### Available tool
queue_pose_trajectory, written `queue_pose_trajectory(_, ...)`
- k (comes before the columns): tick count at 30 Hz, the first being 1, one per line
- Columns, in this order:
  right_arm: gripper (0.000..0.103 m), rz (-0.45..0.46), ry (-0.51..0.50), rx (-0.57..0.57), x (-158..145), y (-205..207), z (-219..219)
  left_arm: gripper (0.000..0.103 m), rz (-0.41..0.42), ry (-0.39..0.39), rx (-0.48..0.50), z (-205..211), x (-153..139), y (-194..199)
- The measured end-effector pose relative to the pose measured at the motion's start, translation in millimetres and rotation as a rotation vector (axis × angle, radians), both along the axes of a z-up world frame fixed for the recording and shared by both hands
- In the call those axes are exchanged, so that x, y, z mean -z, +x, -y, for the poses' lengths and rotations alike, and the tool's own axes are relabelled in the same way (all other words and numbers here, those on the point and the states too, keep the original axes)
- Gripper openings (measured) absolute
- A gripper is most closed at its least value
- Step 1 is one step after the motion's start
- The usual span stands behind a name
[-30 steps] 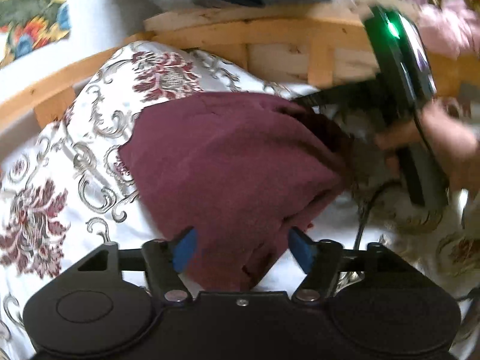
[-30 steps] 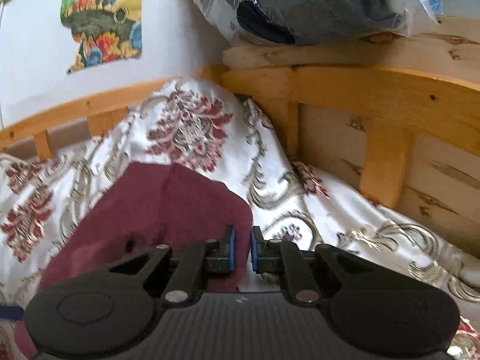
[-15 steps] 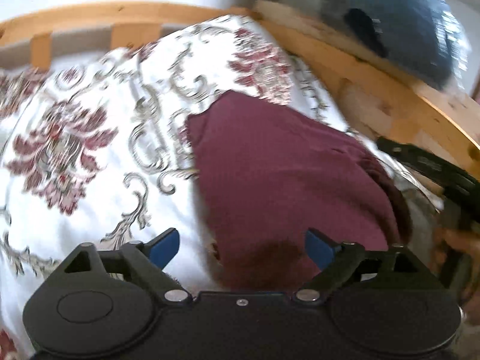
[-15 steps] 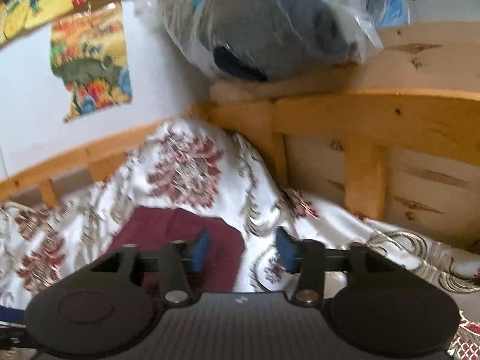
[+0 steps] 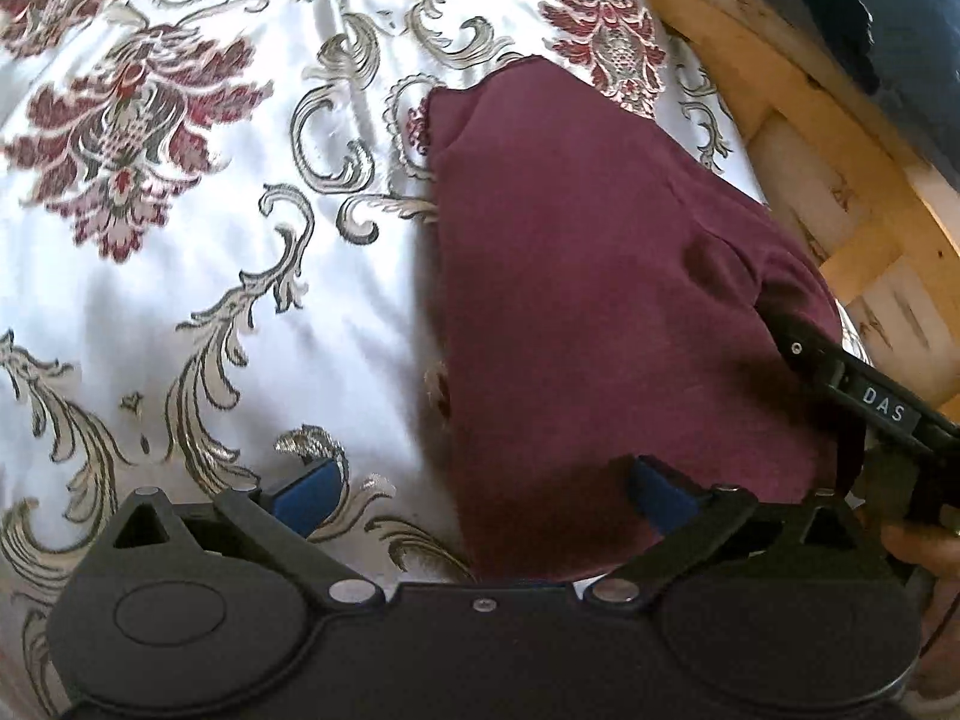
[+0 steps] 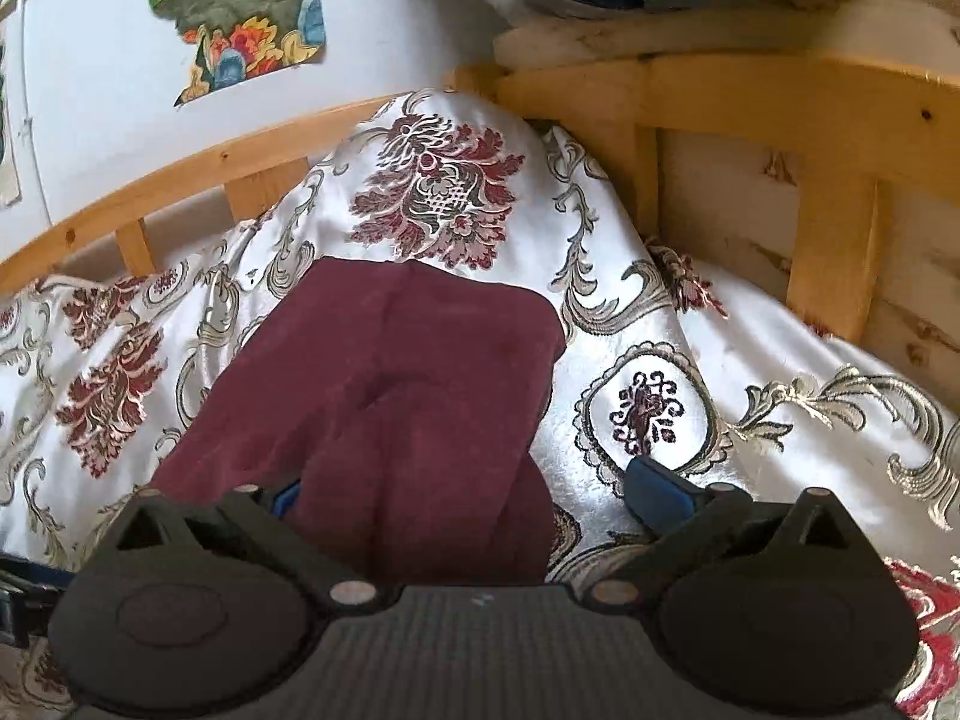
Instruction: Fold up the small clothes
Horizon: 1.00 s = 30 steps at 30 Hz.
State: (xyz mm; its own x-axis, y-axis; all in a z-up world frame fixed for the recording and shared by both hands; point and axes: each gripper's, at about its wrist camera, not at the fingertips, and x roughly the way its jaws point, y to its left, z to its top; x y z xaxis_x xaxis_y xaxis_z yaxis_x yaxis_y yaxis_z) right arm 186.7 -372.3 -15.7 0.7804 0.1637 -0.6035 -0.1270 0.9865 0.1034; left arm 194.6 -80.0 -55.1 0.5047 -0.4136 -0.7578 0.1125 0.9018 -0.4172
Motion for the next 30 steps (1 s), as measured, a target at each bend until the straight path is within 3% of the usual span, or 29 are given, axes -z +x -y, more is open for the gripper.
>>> queue_pose_trajectory(13,0.103,0.056,0.034,0.021,-4,-5,3,0.102,0.013,0.016,0.006,1,-4,-1)
queue_pose_trajectory(22,0.103,0.195,0.001,0.090,-13,-14,2,0.102,0.012,0.010,0.006,1,-3,-2)
queue_pose_trajectory(27,0.103,0.252,0.066,0.106,-18,-18,9,0.102,0.011,0.000,0.005,-1,-1,-3)
queue_pose_trajectory(29,0.100,0.253,0.105,0.096,-18,-17,11,0.102,0.006,-0.008,0.001,-3,0,-5)
queue_pose_trajectory(30,0.092,0.247,0.118,0.091,-18,-15,12,0.102,0.003,-0.013,-0.001,-4,1,-5)
